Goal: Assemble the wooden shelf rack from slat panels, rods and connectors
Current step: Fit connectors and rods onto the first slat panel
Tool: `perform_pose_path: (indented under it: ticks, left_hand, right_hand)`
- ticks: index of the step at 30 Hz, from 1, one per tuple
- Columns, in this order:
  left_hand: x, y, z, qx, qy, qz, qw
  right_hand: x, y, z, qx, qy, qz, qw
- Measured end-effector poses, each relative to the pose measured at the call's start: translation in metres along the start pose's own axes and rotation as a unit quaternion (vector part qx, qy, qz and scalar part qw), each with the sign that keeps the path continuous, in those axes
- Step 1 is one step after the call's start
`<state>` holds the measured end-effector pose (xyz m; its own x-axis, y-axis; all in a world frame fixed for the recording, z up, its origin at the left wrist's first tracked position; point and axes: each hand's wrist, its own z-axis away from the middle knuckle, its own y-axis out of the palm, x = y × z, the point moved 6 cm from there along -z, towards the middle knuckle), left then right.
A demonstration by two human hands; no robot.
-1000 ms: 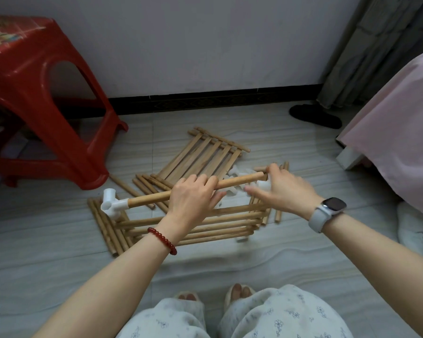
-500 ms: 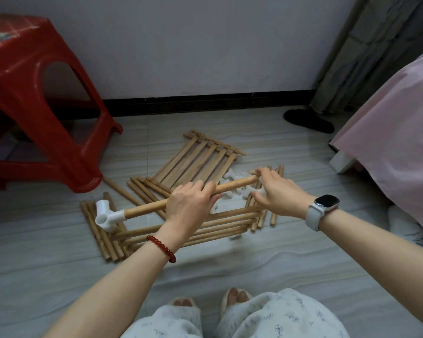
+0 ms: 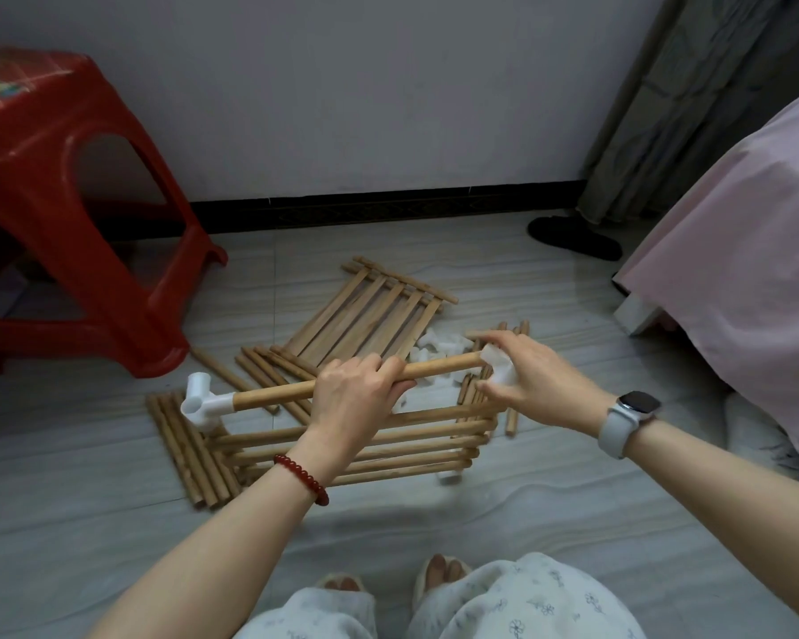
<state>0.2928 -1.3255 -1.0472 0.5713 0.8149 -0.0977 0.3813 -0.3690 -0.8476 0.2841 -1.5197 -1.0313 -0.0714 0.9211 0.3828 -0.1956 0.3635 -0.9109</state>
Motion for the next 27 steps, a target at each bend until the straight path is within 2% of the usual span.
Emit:
perform_pose_path:
  ticks: [3, 4, 6, 8, 10, 11, 13, 15, 17, 19, 20, 22, 24, 26, 27]
  left_hand:
    - [-0.001, -0.002, -0.001, 0.000, -0.006, -0.001, 1.000]
    - [0.000, -0.004, -0.001, -0.002, -0.012, -0.001, 1.000]
    - [0.004, -0.008, -0.001, -0.009, -0.028, -0.005, 1.000]
    - [0.005, -0.009, 0.000, -0.011, -0.034, -0.014, 0.999]
    - [0.003, -0.008, 0.005, -0.001, -0.031, -0.017, 0.999]
    - [0.002, -0.006, 0.006, 0.001, -0.030, -0.015, 0.999]
    - [0.002, -0.005, 0.006, 0.002, -0.028, -0.008, 1.000]
    - [0.001, -0.003, 0.005, 0.011, -0.026, 0.003, 1.000]
    - [0.000, -0.003, 0.003, 0.020, -0.020, 0.009, 1.000]
    - [0.000, -0.003, 0.003, 0.026, -0.019, 0.008, 0.999]
    - [0.001, -0.004, 0.004, 0.026, -0.024, 0.005, 0.999]
    - [0.004, -0.005, 0.006, 0.023, -0.038, -0.003, 0.999]
    - [0.004, -0.005, 0.008, 0.024, -0.042, -0.008, 0.999]
    - [0.004, -0.005, 0.008, 0.025, -0.040, -0.009, 0.999]
    - [0.004, -0.004, 0.007, 0.025, -0.041, -0.008, 0.999]
  right_hand:
    - [-0.005, 0.002, -0.006, -0.094, 0.103, -0.053, 0.989]
    - [-0.004, 0.001, -0.006, -0.119, 0.109, -0.051, 0.986]
    - [0.008, -0.002, -0.007, -0.137, 0.014, 0.003, 0.990]
    - [0.013, -0.002, -0.004, -0.080, -0.104, 0.056, 0.990]
    - [0.007, 0.002, 0.000, -0.002, -0.144, 0.086, 0.986]
    - [0.004, 0.005, 0.002, 0.011, -0.142, 0.083, 0.986]
    - [0.001, 0.008, 0.002, -0.027, -0.107, 0.027, 0.994]
    - [-0.004, 0.010, -0.002, -0.100, -0.024, -0.048, 0.993]
    - [-0.010, 0.009, -0.011, -0.146, 0.088, -0.119, 0.978]
    - [-0.012, 0.011, -0.013, -0.169, 0.156, -0.124, 0.965]
    - [-0.009, 0.011, -0.012, -0.182, 0.137, -0.083, 0.970]
    - [0.003, 0.010, -0.009, -0.171, 0.011, -0.002, 0.985]
    - [0.005, 0.010, -0.006, -0.085, -0.103, 0.026, 0.991]
    - [0.003, 0.010, -0.003, -0.012, -0.142, 0.032, 0.989]
    - [0.001, 0.010, -0.003, -0.019, -0.135, 0.024, 0.990]
